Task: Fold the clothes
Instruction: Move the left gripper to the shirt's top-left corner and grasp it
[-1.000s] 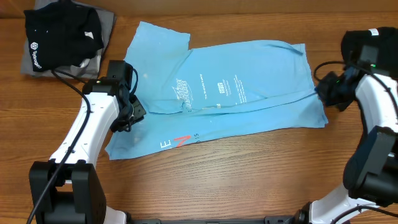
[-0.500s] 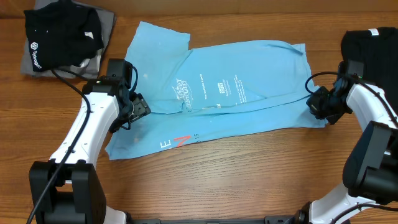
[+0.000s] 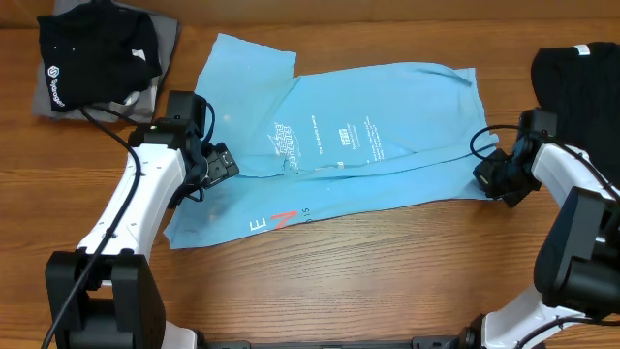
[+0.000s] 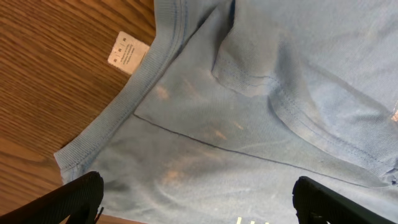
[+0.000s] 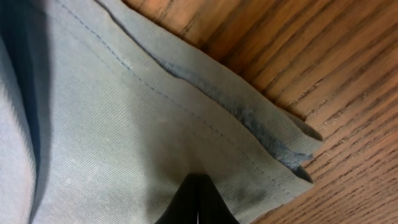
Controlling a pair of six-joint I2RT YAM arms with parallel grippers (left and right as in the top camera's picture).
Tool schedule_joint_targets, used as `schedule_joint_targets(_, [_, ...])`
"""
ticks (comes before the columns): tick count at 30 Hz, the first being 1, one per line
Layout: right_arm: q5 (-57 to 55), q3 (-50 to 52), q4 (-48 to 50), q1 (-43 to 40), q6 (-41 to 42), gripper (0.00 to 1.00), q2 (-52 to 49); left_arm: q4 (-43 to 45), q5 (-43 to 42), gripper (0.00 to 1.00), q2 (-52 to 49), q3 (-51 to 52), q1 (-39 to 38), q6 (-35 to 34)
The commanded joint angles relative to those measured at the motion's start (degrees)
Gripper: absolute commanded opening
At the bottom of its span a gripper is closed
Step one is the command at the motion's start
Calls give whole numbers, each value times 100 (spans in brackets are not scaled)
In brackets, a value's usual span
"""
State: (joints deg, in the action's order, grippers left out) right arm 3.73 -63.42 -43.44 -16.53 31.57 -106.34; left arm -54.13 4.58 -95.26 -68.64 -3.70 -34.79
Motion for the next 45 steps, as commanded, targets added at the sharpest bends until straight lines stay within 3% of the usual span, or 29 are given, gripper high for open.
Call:
schedule_joint_targets(1, [-240,221,-17,-90,310,4,-31,26,50,100,0,-37,35,9])
schedule_joint_targets(13, [-798,260,-756,-835,769,4,-24,46,-203,100,0,-37,35,103])
schedule_joint_targets(17, [-1023,260,-870,-1147,774,4,68,479,-785,100,2,-39,31,577])
schedule_joint_targets(27, [-1086,-15,-1139,-1429,748,4,887,1867,-1167,100,2,-74,33,588])
schedule_joint_targets(29, [-841,-190,-1134,-1421,514,20,1082,2275,-1038,100,2,-166,37,588])
schedule_joint_targets(31, [-455,-426,-1141,-1423,107,60,1217,2601,-796,100,2,-369,37,597])
schedule_joint_targets(33, [-52,-693,-1158,-1423,-210,82,1290,2839,-581,100,-15,-638,37,684])
schedule_joint_targets(37, [592,-1202,-1176,-1412,-514,93,1303,2973,-525,99,-299,-1412,42,1134])
schedule_joint_targets(45, [1049,-1467,-1126,-1145,-767,95,1300,1836,-772,99,-2155,-4142,42,2048])
